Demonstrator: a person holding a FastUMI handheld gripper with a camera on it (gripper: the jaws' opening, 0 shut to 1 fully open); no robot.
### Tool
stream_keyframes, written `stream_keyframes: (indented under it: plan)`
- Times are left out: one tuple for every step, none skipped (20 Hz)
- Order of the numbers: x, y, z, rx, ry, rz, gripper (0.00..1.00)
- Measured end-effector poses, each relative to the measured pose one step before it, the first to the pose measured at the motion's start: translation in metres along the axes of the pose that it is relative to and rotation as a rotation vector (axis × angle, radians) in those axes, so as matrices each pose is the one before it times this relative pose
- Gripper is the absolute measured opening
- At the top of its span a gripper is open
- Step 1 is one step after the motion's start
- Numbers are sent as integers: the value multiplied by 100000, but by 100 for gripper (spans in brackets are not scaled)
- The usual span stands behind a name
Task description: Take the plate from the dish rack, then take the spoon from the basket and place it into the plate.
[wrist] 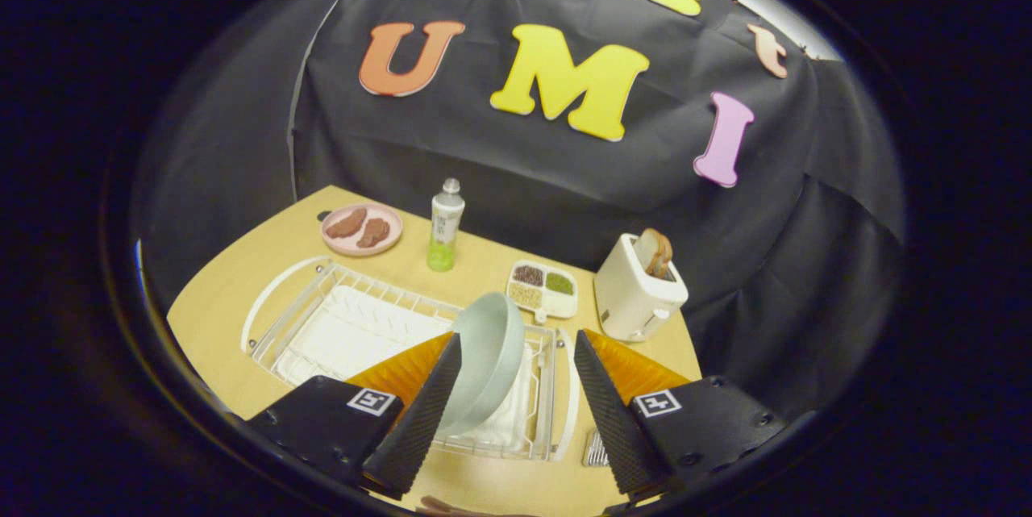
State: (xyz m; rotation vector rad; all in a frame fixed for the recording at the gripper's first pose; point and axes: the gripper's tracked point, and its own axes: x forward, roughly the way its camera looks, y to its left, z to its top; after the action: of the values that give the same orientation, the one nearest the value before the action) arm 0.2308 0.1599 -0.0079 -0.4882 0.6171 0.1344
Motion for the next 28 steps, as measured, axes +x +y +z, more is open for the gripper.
stream_keyframes:
  plan:
    - [145, 209, 37, -1529, 4375, 96, 91]
    - [272, -14, 35, -1281, 5031, -1021, 90]
    - [172, 163, 137, -552, 4783, -1034, 88]
    - [349, 514, 4, -1177, 5767, 259, 86]
    - [272, 519, 69, -1108, 5094, 161, 81]
    - [374, 207, 41, -1513, 5427, -1382, 79]
    - [275, -80, -112, -547, 5042, -2200, 73]
    - [398, 180, -256, -1015, 5736, -1774, 69]
    - [498, -361, 189, -1234, 3737, -3763, 65]
    - [255, -455, 373, -243, 1843, -3540, 64]
    - [250, -611, 117, 1229, 1739, -3811, 60]
    - [235, -272, 332, 598, 1398, -1652, 56]
    - [331, 127, -65, 1028, 1583, -141, 51]
    - [218, 356, 101, 842, 2103, 1350, 48]
    - [388, 44, -68, 706, 1679, -340, 44]
    - [308, -126, 147, 503, 1008, -994, 40]
    - [319, 79, -9, -168, 1168, -322, 37]
    - [75, -3, -83, -15, 1570, -197, 35]
    - [372, -175, -225, 610, 2059, -549, 33]
    - [109, -237, -53, 1188, 1132, -652, 33]
    - [34, 47, 100, 1813, 569, 652, 32]
    - [123, 78, -23, 1657, 358, 788, 31]
    - [-212, 163, 118, 786, -1026, 1128, 30]
    - [-29, 137, 144, -917, -1046, 726, 29]
    - [-301, 200, -90, 799, -628, 81, 25]
    - [-480, 416, 81, 109, -1011, -153, 23]
    - [-321, 223, 27, -361, -977, -1407, 20]
    - [-369, 111, -91, 853, -49, -1699, 18]
